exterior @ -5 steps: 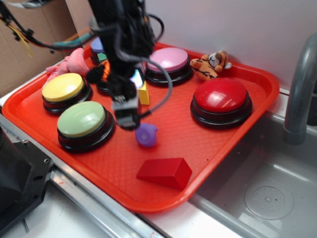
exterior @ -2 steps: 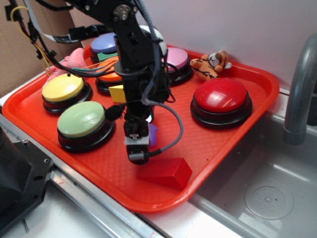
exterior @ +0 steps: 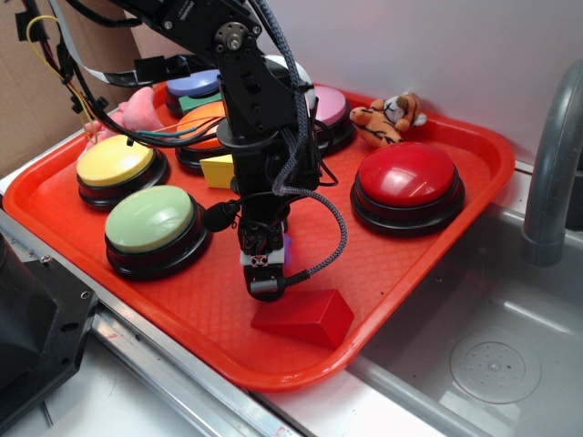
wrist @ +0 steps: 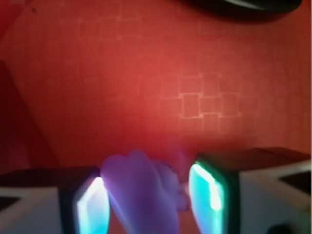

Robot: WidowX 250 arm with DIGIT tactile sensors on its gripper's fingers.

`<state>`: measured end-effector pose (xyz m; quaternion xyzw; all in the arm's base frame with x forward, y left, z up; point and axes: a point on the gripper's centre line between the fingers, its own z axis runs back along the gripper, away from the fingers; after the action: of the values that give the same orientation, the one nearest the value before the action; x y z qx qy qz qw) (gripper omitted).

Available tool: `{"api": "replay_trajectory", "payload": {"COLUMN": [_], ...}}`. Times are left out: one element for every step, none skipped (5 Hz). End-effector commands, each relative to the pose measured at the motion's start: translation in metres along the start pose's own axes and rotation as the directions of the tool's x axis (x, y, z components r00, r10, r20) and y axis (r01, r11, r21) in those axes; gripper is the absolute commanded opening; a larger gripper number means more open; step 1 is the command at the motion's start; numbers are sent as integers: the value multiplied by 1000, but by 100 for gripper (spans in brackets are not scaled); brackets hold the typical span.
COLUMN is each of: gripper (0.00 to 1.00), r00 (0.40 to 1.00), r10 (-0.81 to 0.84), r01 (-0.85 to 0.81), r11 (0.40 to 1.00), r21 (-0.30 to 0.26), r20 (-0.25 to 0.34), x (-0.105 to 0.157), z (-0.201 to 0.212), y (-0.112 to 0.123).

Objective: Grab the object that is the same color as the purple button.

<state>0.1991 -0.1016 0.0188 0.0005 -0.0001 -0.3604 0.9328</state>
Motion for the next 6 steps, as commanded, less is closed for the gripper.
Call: {"api": "replay_trajectory", "payload": {"gripper": [0, 0, 0, 0, 0, 0], "r00": [996, 973, 906, 825, 755, 699], "r10": [85, 230, 419, 564, 656, 713], "r01": [-85, -229, -415, -561, -656, -715], "r11": [996, 972, 907, 824, 754, 699], "r21": [7, 44, 74, 73, 38, 8], "r20": [-4, -24, -61, -24, 19, 54], "x": [1, -2, -14, -30, -44, -61], "z": [15, 45, 76, 111, 140, 169], "y": [2, 10, 18, 28, 44, 62]}}
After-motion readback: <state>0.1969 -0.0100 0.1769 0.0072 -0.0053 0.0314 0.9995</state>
